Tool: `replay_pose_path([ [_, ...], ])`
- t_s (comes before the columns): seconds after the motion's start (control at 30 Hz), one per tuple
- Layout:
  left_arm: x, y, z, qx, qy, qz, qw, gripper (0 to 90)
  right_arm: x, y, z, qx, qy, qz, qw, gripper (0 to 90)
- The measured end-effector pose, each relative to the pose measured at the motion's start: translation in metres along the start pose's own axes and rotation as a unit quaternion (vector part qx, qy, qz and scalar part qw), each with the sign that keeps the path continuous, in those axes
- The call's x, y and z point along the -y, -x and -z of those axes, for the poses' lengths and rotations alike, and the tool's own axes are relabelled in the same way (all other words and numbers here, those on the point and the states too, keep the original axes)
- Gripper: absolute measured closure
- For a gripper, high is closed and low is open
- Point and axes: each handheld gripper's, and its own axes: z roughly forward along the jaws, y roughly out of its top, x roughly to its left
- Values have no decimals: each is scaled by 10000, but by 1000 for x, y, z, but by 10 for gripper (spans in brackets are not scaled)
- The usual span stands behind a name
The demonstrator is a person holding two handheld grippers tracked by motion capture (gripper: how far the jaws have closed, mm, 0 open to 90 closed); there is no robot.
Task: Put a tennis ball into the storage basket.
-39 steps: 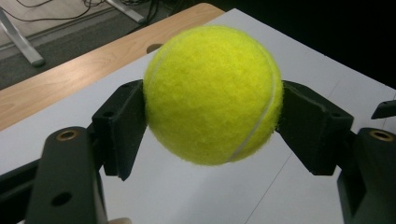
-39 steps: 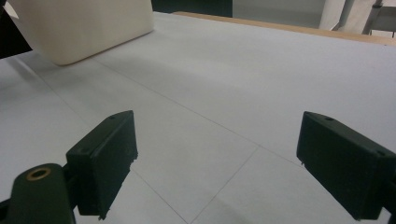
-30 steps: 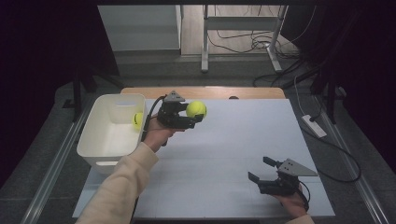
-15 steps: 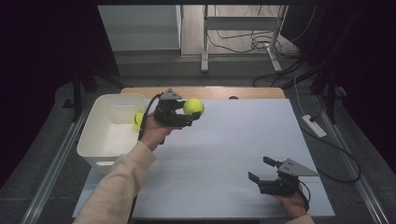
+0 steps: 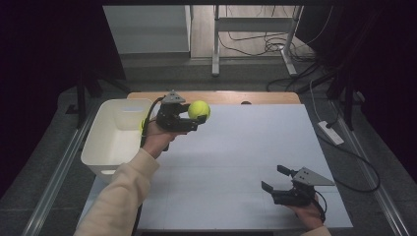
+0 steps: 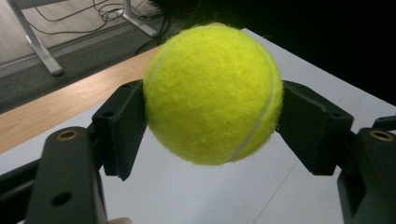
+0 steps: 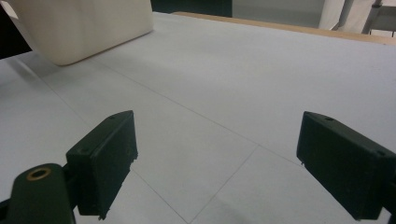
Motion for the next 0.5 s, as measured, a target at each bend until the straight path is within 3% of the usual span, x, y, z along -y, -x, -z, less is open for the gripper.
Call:
replay_pose_path([
  [0.5, 2, -15, 31, -168, 215, 154, 9995, 279, -1, 0, 0, 7, 16, -6, 10000, 124],
])
